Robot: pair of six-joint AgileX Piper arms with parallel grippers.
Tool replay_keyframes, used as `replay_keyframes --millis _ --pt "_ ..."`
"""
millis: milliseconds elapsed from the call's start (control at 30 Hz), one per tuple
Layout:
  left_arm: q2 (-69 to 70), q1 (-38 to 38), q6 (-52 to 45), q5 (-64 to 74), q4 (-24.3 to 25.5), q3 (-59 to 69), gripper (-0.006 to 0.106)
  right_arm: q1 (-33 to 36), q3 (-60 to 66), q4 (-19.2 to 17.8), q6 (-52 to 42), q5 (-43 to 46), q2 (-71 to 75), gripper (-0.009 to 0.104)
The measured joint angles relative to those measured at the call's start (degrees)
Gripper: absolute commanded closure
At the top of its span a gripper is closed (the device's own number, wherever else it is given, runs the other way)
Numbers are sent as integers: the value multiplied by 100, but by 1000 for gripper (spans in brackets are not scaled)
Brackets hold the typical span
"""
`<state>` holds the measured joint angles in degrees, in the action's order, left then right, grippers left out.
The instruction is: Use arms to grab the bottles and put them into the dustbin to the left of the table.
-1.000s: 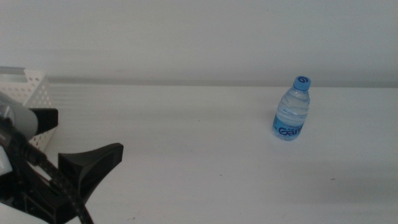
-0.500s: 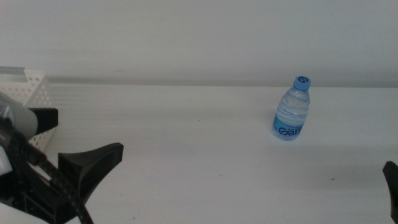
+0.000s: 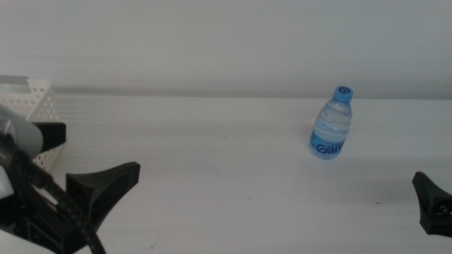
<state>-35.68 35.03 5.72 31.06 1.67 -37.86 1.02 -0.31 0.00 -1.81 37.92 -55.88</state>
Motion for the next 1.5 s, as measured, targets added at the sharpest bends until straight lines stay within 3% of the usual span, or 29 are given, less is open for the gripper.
replay_keyframes --millis 200,467,600,667,867,1500 --pt "0 0 0 0 0 0 7 0 -93 0 335 297 -653 4" --pt "0 0 0 0 0 0 7 0 -766 -457 467 331 -1452 4" --pt "0 0 0 0 0 0 7 216 -1111 -484 136 329 -1854 4" --pt "0 0 0 0 0 0 7 416 -1273 -400 -267 333 -2058 4" --pt "0 0 0 0 0 0 7 785 -1699 378 -1028 380 -2842 4" --pt "0 0 0 0 0 0 7 1264 -3137 372 -1077 394 -4605 5"
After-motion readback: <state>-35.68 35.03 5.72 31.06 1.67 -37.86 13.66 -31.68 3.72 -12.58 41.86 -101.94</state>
